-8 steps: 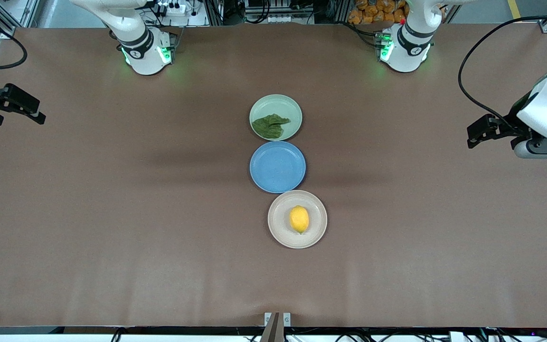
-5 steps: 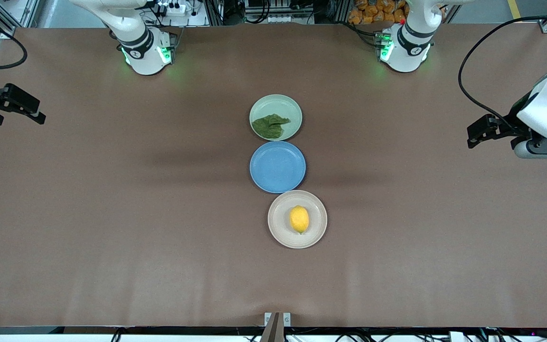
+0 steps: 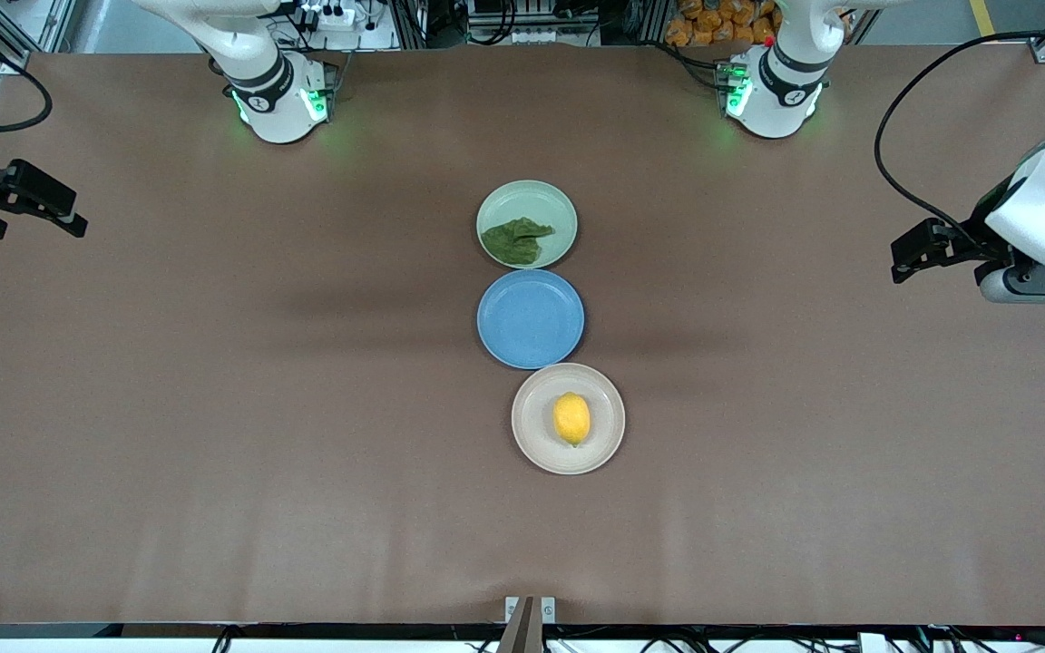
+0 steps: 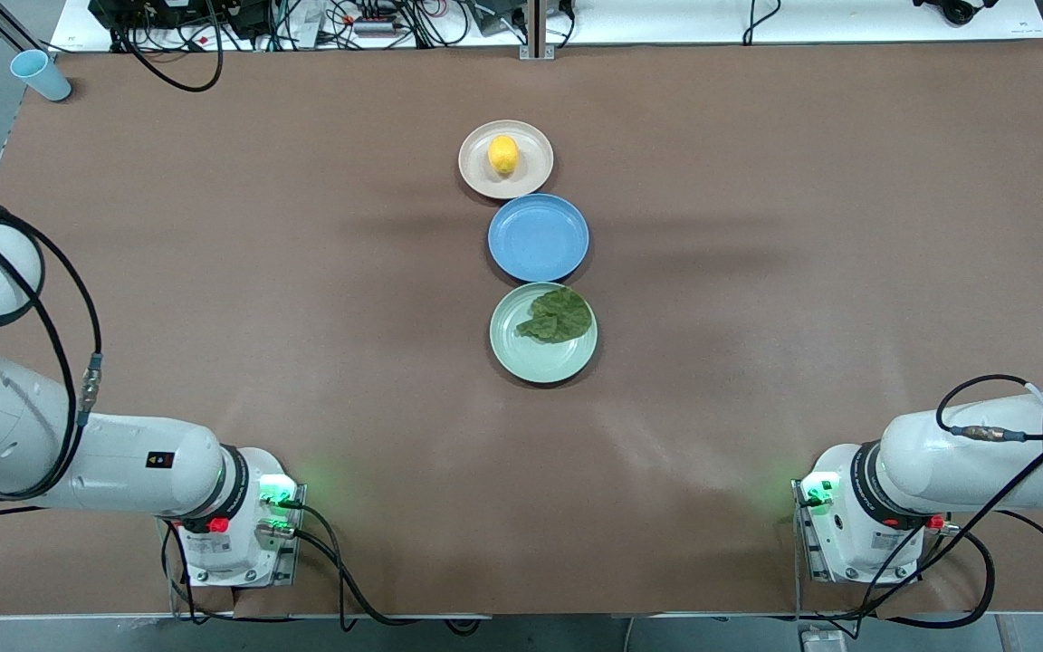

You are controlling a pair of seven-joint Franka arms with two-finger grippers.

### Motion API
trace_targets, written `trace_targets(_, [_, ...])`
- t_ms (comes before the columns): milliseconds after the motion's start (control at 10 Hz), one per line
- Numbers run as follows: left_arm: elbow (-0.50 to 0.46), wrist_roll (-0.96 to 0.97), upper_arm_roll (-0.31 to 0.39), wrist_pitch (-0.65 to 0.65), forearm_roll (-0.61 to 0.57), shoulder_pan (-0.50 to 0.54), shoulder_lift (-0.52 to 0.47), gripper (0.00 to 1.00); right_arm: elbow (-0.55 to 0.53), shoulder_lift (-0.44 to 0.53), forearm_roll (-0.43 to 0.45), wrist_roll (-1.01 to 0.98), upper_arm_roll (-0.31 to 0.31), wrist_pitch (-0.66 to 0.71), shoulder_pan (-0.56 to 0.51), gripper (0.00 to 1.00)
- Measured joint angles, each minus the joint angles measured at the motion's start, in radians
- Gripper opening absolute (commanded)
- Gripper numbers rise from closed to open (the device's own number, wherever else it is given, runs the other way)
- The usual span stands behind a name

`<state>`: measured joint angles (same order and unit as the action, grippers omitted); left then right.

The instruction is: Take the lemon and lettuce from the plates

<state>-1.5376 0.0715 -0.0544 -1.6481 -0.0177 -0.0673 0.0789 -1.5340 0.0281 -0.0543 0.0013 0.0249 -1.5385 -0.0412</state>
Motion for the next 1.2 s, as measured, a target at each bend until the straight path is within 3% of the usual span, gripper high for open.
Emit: trace_targets(1195, [-0.002, 0.000, -0.001, 0.001, 0.000, -0.006, 0.018, 1.00, -0.053, -0.016, 0.000, 0.014, 0.016, 0.005, 0.050, 1.00])
